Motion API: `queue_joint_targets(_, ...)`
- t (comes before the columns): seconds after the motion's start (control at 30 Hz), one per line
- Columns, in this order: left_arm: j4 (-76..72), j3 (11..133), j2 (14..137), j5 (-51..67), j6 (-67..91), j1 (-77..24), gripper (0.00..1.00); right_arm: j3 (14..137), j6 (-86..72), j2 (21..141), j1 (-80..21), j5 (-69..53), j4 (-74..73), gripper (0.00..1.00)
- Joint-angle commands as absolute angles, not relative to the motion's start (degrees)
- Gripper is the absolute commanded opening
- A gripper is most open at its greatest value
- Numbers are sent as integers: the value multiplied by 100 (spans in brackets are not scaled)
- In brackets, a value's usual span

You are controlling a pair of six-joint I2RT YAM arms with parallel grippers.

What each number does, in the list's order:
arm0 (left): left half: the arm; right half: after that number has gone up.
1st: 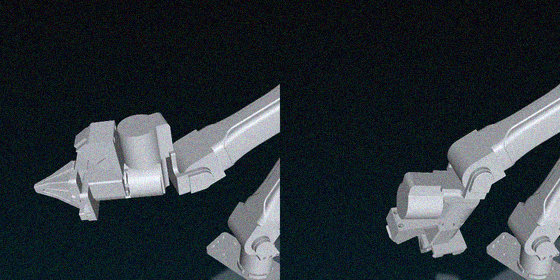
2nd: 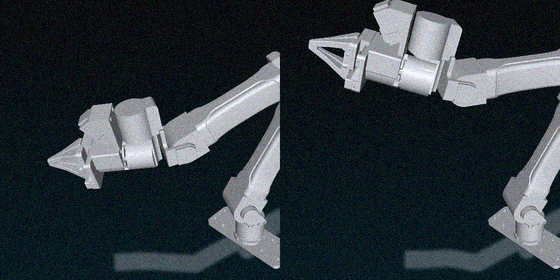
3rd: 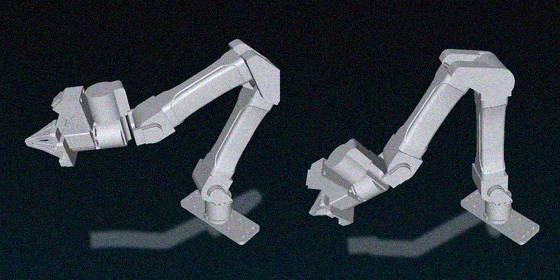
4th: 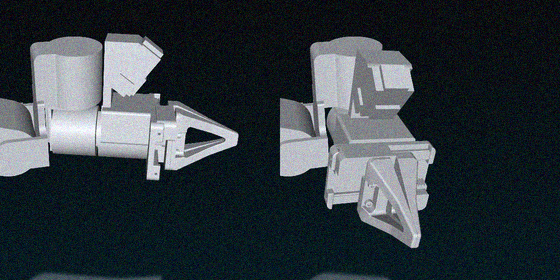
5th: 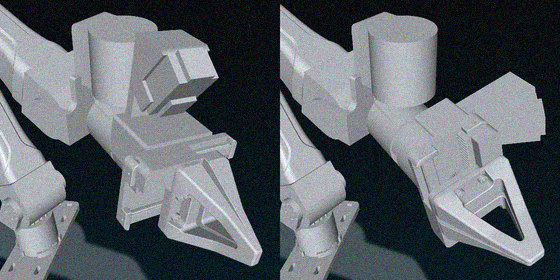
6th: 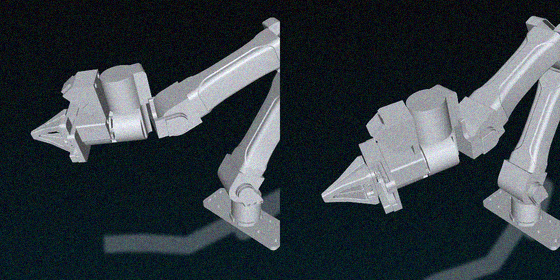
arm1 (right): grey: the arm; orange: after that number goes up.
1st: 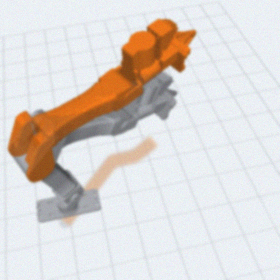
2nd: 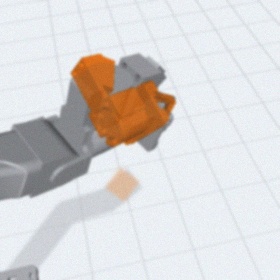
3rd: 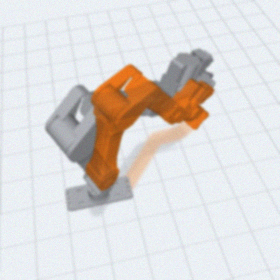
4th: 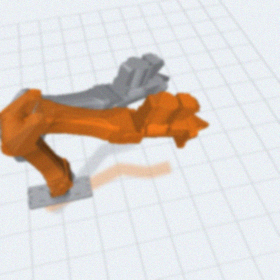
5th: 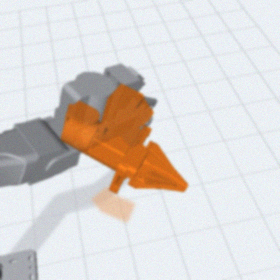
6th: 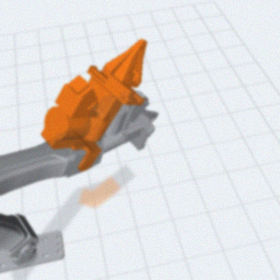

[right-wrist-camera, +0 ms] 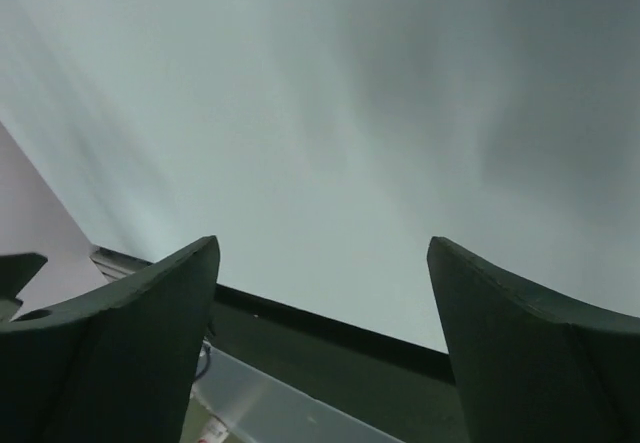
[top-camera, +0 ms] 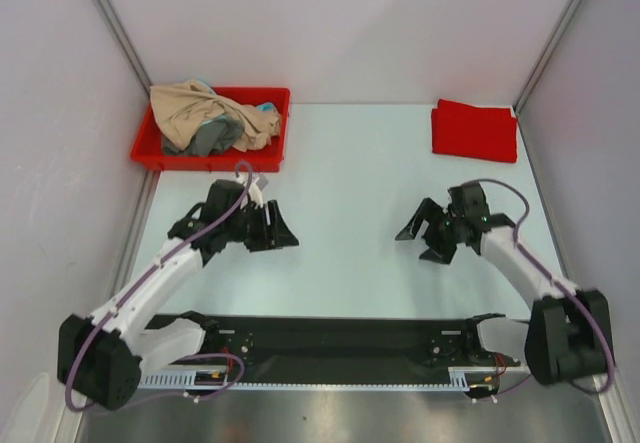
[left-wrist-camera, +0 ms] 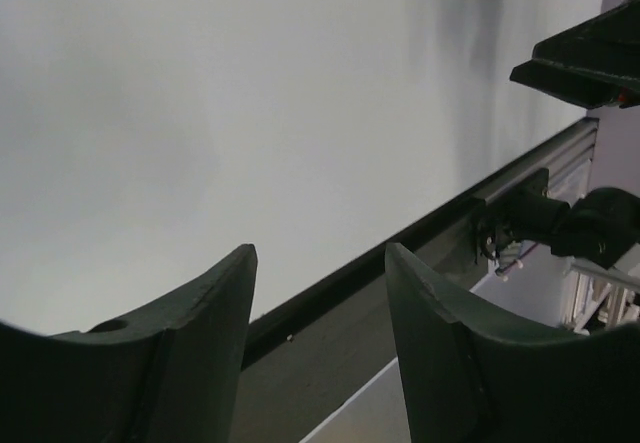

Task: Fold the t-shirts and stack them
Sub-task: Neatly place the folded tshirt to the corner

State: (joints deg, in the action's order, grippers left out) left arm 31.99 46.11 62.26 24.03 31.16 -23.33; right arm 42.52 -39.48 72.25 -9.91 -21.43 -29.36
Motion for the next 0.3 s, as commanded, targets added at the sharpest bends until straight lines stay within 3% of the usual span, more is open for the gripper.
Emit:
queue_joint_targets(0.0,2339,3687,5287,2847,4127,-2364,61,3860,-4245,6005,-984,-2409,-2792,94)
queue_joint_targets(0.03,2199,3500,5056,2900,4279,-2364,61,3597,-4315,5498,-976,-2469,-2838,100)
queue_joint_targets(0.2,1381,2471,3623,2900,4920,-2364,73,2594,-4946,4124,-835,-3065,-2550,100)
queue_joint_targets(0.27,830,1988,3071,3197,5123,-2356,74,2086,-5219,3476,-800,-3312,-2313,100)
